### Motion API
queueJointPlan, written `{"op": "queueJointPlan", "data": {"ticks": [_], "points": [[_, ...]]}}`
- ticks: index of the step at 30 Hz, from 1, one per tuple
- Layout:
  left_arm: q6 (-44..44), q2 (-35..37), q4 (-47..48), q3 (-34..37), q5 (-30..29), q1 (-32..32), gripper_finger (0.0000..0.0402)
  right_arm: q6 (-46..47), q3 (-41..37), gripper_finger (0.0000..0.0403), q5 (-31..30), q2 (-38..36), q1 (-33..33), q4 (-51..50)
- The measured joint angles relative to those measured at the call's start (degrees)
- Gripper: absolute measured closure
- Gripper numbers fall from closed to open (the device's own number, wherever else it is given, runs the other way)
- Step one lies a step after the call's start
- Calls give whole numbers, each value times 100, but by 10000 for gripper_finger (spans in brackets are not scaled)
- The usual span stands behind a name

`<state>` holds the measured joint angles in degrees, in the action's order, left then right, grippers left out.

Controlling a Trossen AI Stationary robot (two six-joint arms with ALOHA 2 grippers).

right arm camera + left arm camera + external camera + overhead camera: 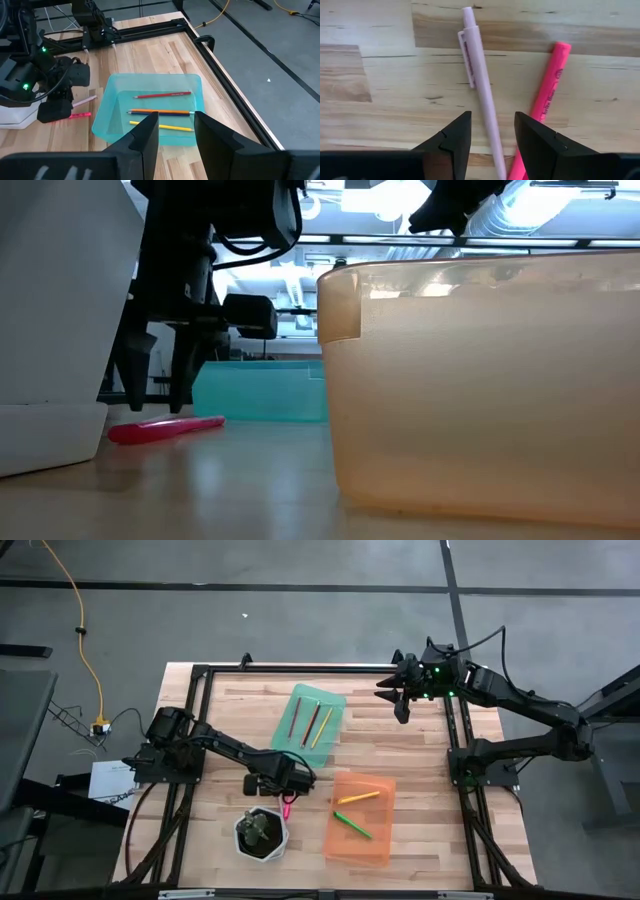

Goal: Sort pens & pencils
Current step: Put the light pink pen into the orange bin

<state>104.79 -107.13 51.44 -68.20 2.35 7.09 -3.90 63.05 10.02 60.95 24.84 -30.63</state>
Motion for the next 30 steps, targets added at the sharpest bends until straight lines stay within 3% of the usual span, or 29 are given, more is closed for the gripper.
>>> {"op": "queueJointPlan", "data": {"ticks": [30], "points": [[24,2,-402,280,68,4,264,90,0,285,2,0,-2,0]]}}
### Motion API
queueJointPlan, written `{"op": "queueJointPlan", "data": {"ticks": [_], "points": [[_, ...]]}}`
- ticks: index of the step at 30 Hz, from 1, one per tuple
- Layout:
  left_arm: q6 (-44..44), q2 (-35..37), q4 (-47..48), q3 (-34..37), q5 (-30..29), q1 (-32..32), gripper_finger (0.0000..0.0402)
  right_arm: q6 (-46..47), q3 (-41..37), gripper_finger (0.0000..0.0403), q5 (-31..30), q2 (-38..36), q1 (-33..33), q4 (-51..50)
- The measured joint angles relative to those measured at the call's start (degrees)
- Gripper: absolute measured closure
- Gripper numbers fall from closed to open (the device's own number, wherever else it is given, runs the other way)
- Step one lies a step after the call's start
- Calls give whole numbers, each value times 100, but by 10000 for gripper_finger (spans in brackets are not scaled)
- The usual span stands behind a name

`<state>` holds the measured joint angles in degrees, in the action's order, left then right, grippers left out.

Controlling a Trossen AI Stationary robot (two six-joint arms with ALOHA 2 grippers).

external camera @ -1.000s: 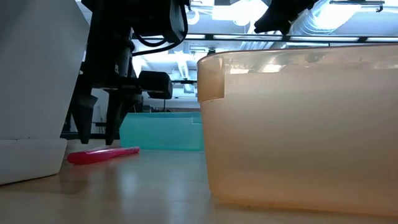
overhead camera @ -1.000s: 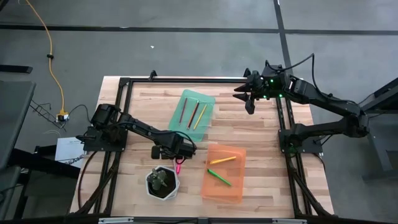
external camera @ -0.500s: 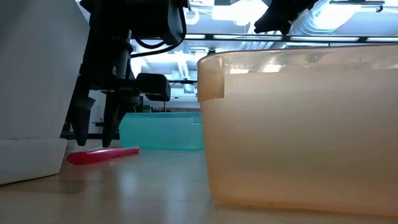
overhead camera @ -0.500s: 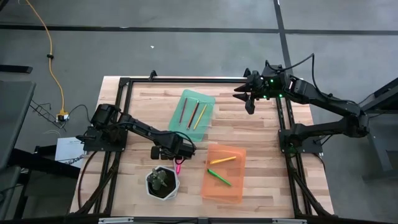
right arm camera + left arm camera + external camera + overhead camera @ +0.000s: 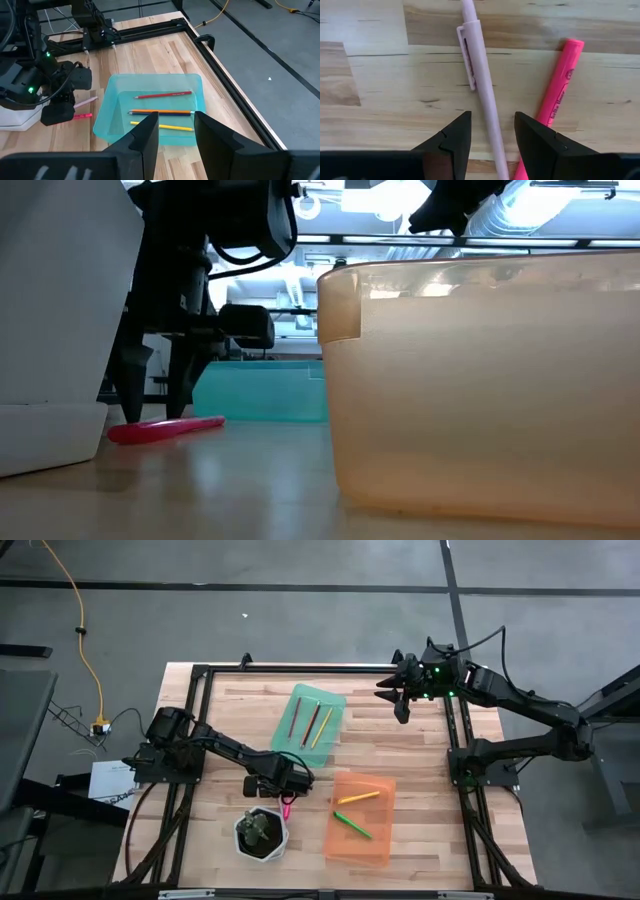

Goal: Sort pens & pencils
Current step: Put the light pink pen into the orange bin

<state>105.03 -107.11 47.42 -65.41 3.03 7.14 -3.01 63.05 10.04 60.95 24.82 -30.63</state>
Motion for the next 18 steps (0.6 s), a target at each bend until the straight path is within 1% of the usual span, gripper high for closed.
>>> {"op": "queueJointPlan", "data": {"ticks": [8,10,18], "points": [[2,0,37,0,0,0,269,0,0,285,-1,0,0,0],[0,0,37,0,0,0,283,2,0,285,0,0,0,2],[-22,0,11,0,0,0,369,2,0,285,-2,0,0,2]]}}
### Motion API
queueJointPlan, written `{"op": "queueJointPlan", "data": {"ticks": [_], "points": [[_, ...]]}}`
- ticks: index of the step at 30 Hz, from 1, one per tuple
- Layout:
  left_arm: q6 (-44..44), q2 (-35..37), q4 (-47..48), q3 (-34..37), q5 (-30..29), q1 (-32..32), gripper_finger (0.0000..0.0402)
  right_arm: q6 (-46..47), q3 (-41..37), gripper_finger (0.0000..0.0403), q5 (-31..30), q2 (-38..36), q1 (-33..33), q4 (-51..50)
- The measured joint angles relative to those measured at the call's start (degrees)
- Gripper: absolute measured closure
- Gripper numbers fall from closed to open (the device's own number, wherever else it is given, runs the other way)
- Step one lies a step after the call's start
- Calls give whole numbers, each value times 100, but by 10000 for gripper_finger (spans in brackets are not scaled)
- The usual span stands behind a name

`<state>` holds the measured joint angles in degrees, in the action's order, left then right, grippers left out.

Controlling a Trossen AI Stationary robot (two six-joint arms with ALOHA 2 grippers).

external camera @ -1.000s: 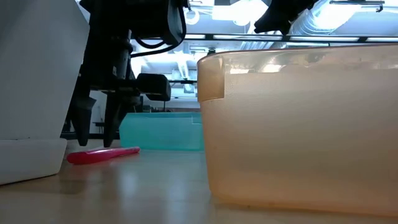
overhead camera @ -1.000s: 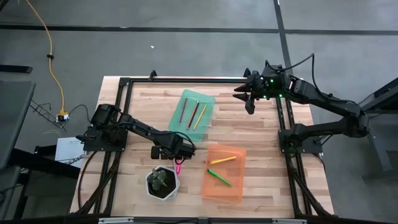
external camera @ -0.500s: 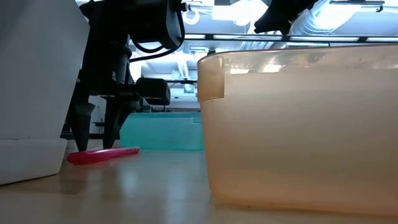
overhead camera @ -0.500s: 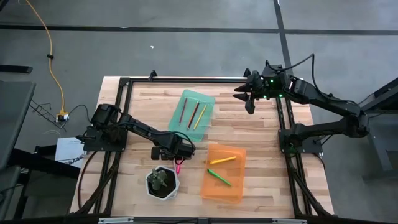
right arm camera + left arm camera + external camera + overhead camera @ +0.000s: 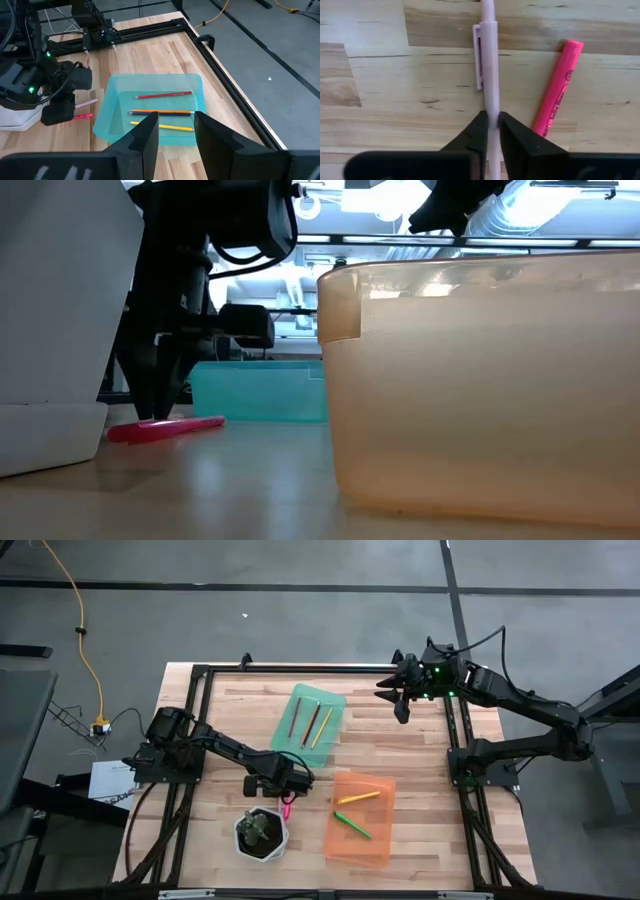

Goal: Sort pens & pencils
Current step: Put the light pink pen into the orange bin

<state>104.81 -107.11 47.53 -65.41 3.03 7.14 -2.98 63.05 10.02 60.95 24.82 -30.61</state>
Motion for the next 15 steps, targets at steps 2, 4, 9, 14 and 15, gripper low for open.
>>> {"op": "queueJointPlan", "data": {"ticks": [2,4,9,14,15], "points": [[0,2,-4,-6,0,0,384,2,0,285,0,0,2,0],[-2,6,-27,-9,0,0,393,21,0,285,0,0,0,-2],[-15,14,-115,-14,2,0,391,57,0,285,0,0,0,-2],[-20,8,-126,-10,2,0,369,58,0,285,0,0,0,-2],[-20,6,-140,-9,2,0,366,59,0,285,0,0,2,-2]]}}
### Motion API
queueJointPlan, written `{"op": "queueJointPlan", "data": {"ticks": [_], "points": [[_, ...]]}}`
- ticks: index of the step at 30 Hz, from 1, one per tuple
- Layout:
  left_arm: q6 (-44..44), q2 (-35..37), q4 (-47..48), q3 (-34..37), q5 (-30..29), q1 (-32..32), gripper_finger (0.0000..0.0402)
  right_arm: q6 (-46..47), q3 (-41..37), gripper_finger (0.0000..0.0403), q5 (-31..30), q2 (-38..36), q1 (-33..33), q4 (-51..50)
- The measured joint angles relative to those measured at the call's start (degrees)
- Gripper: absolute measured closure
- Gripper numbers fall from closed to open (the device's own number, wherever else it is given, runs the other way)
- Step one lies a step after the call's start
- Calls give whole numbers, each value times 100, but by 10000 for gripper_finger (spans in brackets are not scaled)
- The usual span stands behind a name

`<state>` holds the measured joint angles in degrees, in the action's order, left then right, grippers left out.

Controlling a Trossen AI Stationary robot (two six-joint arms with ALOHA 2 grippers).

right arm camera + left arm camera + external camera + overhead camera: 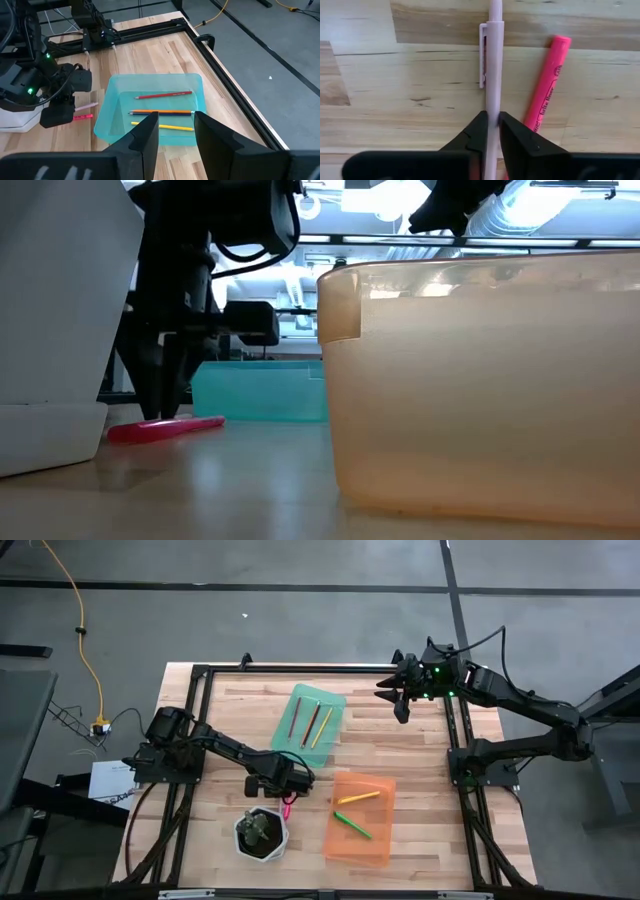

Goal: Sort pens & pencils
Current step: Put the light pink pen into the orange bin

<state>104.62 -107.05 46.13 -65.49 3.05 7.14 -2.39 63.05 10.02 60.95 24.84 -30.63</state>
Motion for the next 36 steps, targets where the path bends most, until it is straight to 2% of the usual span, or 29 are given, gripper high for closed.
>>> {"op": "queueJointPlan", "data": {"ticks": [12,17,31,36], "points": [[-83,-8,-51,21,-3,0,368,0,0,285,0,0,-1,0],[-85,28,-383,173,118,-4,368,0,0,285,0,0,0,0],[-85,7,-317,177,86,0,368,1,0,285,0,0,-2,0],[-76,-8,-321,186,71,1,346,2,0,285,0,0,-2,0]]}}
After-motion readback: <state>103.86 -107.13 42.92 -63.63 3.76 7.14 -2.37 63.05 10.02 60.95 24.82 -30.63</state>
